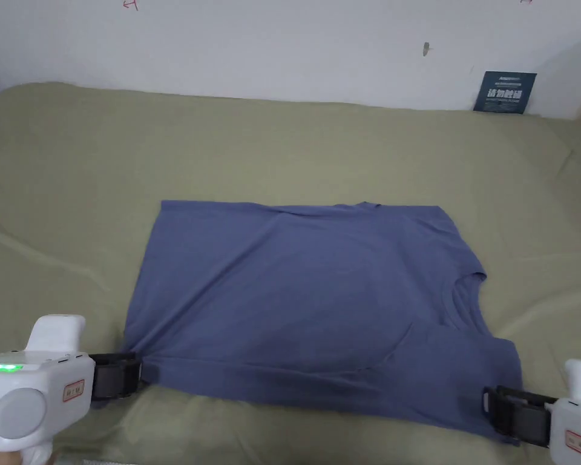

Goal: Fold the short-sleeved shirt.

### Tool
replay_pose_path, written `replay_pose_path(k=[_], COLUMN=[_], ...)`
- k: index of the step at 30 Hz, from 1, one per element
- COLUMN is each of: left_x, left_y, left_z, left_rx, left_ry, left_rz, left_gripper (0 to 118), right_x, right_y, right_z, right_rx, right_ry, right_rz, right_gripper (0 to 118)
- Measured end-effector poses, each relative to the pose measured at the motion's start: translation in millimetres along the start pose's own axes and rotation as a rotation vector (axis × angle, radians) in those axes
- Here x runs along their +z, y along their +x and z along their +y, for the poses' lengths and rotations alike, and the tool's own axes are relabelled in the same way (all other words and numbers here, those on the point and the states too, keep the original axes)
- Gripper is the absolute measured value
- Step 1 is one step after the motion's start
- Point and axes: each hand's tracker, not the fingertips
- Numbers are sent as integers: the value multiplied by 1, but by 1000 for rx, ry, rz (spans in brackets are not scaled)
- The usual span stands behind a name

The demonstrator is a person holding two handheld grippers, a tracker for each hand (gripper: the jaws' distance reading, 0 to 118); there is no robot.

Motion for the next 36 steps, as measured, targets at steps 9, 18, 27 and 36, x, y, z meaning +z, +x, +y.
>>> replay_pose_path(k=[9, 18, 27, 36], left_x=[25, -4, -6, -9], left_y=[-17, -8, -3, -6], left_z=[-9, -8, -7, -6], left_rx=[65, 45, 77, 64], left_ry=[-30, -77, -77, -62], left_rz=[-21, -28, -30, -12], left_gripper=[0, 118, 1, 1], right_x=[25, 19, 8, -27], right_y=[11, 7, 13, 5], right_z=[-14, -4, -1, -8], right_rx=[65, 37, 64, 126], right_ry=[58, 26, -26, -140], right_rz=[-57, -41, -15, 8], right_gripper=[0, 0, 106, 2])
